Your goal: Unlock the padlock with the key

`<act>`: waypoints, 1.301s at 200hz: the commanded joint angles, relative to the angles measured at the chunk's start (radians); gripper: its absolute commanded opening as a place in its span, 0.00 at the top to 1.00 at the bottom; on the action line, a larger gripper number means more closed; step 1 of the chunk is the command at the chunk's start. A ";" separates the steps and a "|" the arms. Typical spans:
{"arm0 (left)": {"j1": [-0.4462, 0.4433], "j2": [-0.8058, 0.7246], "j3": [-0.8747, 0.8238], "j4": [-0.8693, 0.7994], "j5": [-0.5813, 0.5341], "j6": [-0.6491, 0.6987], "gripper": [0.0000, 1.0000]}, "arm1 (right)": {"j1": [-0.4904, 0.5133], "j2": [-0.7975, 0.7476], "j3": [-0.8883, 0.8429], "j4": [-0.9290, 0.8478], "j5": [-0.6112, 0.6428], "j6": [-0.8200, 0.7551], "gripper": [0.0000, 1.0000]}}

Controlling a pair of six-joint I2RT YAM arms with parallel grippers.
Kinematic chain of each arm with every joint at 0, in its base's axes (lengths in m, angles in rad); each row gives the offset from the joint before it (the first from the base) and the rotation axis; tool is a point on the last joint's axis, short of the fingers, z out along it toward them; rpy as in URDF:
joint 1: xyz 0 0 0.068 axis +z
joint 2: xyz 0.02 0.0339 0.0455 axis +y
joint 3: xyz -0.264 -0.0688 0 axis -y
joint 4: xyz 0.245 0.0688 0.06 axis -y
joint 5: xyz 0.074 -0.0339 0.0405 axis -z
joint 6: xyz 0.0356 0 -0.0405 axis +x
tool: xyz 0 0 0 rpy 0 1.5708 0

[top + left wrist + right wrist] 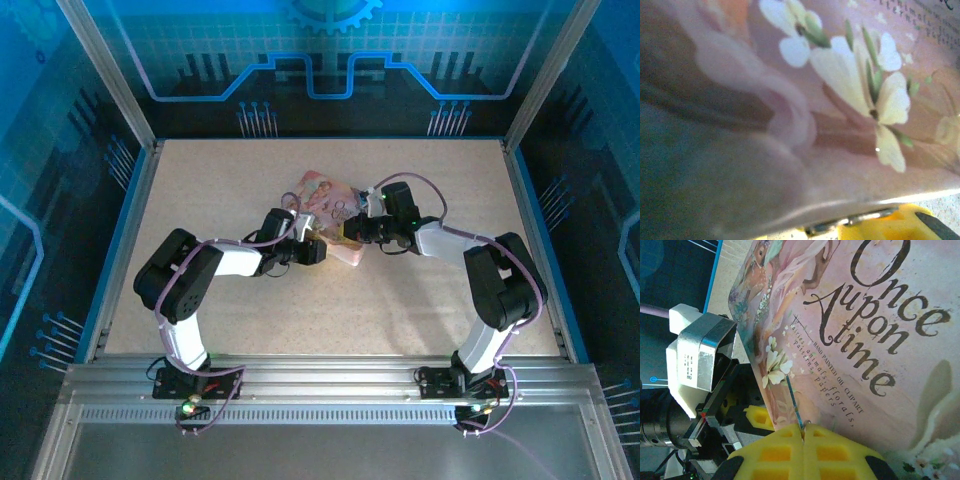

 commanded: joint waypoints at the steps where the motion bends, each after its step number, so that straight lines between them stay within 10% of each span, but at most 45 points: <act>1: -0.008 0.009 -0.002 0.074 -0.011 -0.020 0.61 | 0.018 0.038 -0.026 -0.042 0.006 -0.014 1.00; 133: -0.009 -0.020 -0.031 0.107 -0.035 -0.064 0.70 | 0.021 -0.004 -0.040 -0.010 0.023 -0.021 1.00; 260: -0.050 -0.121 0.021 -0.077 -0.012 -0.276 0.75 | 0.076 -0.365 -0.353 0.077 0.122 -0.193 1.00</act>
